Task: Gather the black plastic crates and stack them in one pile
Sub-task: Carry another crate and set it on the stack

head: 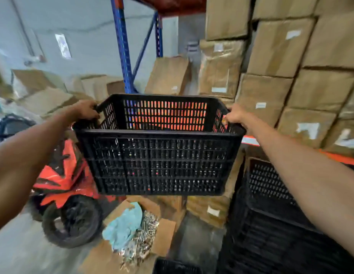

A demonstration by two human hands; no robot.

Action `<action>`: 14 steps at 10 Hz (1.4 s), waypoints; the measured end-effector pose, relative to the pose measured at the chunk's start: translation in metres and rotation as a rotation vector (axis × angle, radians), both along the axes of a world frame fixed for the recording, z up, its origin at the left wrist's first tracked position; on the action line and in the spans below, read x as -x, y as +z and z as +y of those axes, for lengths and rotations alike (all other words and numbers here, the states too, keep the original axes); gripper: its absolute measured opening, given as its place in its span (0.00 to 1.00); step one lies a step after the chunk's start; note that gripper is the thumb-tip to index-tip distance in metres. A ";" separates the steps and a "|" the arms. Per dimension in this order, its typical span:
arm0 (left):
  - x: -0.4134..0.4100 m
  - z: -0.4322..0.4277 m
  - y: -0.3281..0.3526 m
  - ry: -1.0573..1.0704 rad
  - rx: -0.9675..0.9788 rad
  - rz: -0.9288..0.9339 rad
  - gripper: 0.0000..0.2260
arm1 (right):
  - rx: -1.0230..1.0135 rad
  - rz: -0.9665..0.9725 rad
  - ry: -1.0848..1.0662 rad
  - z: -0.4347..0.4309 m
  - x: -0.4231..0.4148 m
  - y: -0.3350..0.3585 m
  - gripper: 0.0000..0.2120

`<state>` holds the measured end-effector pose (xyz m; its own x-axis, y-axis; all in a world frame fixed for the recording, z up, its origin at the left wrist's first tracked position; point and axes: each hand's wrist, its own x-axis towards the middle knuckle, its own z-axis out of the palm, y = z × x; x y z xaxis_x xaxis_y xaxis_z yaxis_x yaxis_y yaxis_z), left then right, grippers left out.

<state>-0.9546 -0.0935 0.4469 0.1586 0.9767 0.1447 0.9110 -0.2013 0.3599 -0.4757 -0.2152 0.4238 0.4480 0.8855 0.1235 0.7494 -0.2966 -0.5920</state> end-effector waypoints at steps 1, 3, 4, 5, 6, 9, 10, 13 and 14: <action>-0.042 0.009 0.044 -0.085 -0.079 -0.056 0.11 | -0.015 -0.087 -0.021 -0.037 -0.023 0.049 0.19; -0.176 0.004 0.050 -0.267 -0.154 -0.100 0.09 | -0.050 -0.184 -0.237 -0.134 -0.109 0.067 0.18; -0.249 -0.019 0.037 -0.366 -0.119 -0.109 0.10 | -0.037 -0.206 -0.357 -0.185 -0.157 0.052 0.19; -0.305 -0.045 0.016 -0.441 -0.081 -0.105 0.09 | -0.017 -0.214 -0.420 -0.225 -0.200 0.035 0.20; -0.361 -0.073 -0.008 -0.472 -0.100 -0.086 0.13 | -0.004 -0.242 -0.472 -0.264 -0.243 0.025 0.18; -0.472 -0.131 -0.047 -0.494 0.010 -0.115 0.11 | 0.048 -0.255 -0.483 -0.333 -0.351 -0.020 0.15; -0.497 -0.141 -0.050 -0.497 0.014 -0.121 0.12 | 0.041 -0.218 -0.486 -0.346 -0.378 -0.039 0.16; -0.535 -0.154 -0.060 -0.470 0.037 -0.049 0.14 | 0.047 -0.109 -0.468 -0.354 -0.428 -0.071 0.27; -0.541 -0.153 -0.058 -0.473 0.032 -0.024 0.15 | 0.041 -0.078 -0.467 -0.353 -0.438 -0.069 0.28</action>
